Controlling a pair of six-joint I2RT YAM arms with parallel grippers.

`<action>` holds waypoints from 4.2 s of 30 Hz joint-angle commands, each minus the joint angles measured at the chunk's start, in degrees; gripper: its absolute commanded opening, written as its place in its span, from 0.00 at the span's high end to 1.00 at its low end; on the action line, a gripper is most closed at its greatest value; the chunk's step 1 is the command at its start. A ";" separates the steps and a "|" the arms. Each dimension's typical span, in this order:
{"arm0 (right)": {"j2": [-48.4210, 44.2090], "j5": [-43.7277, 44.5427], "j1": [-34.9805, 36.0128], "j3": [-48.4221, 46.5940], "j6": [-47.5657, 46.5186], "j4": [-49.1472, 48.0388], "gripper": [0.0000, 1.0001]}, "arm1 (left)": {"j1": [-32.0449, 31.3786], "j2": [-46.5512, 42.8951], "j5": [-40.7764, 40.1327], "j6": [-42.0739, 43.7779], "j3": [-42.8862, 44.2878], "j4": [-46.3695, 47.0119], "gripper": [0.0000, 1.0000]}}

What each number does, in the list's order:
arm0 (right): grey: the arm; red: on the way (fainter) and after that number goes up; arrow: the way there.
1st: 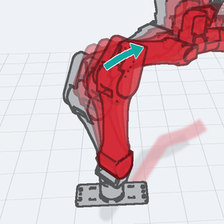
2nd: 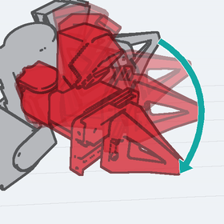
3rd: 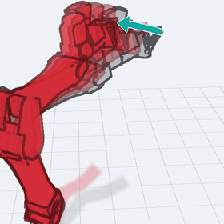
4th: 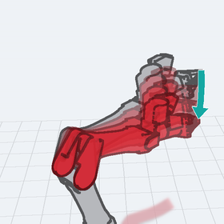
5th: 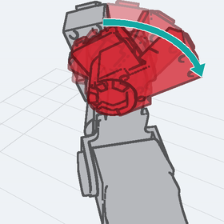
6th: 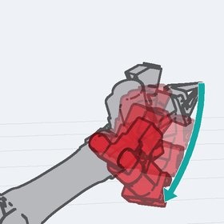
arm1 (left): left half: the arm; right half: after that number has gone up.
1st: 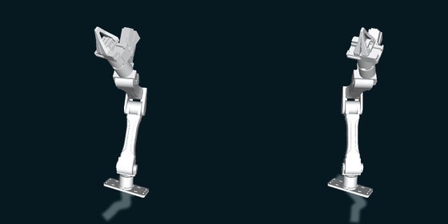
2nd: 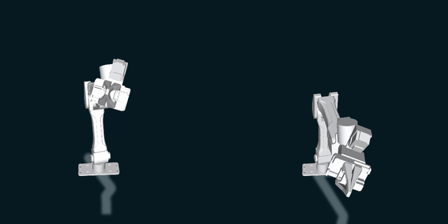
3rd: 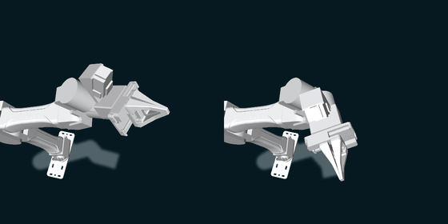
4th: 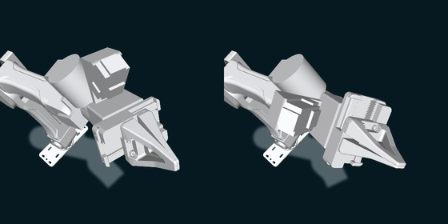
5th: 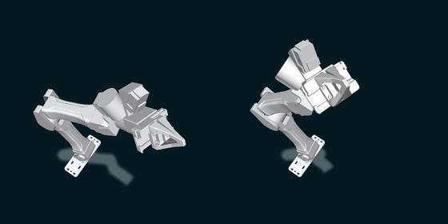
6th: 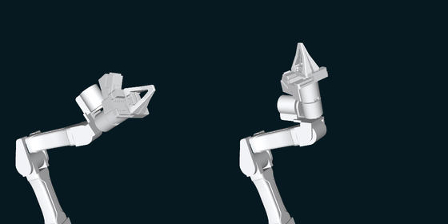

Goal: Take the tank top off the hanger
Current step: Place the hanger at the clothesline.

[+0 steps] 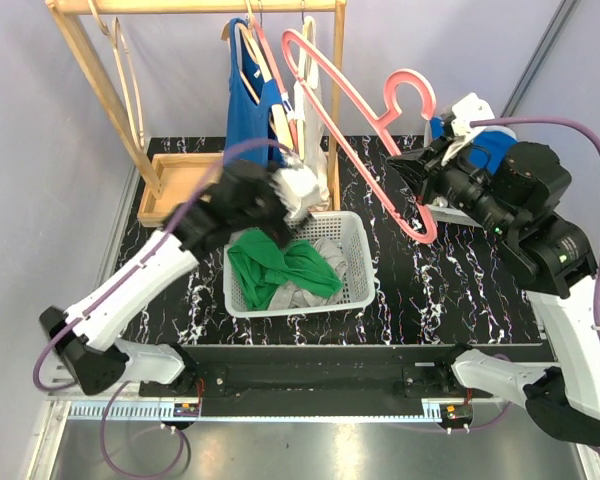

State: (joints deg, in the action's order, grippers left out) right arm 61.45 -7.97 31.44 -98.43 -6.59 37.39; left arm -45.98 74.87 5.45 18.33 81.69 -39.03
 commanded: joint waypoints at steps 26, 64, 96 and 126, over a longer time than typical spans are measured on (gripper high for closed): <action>18.09 -6.18 9.07 -7.66 -9.05 17.54 1.00 | -13.36 -14.93 -14.18 12.87 22.79 -21.96 0.01; 3.23 -22.18 13.56 -0.18 -20.57 16.05 1.00 | 12.13 -3.77 36.73 25.00 36.69 -45.95 0.43; 3.50 -18.34 13.56 1.40 -18.29 -1.87 1.00 | 14.51 -7.81 36.91 15.69 29.67 -40.08 1.00; -0.72 5.42 13.65 7.46 -16.09 -13.13 0.21 | 97.80 -22.48 79.01 -44.97 16.63 24.86 1.00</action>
State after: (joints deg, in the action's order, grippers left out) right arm 62.19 -3.55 44.95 -91.66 -22.92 28.91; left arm 41.65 63.35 81.89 -87.74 93.12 50.61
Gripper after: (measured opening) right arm 0.788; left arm 0.068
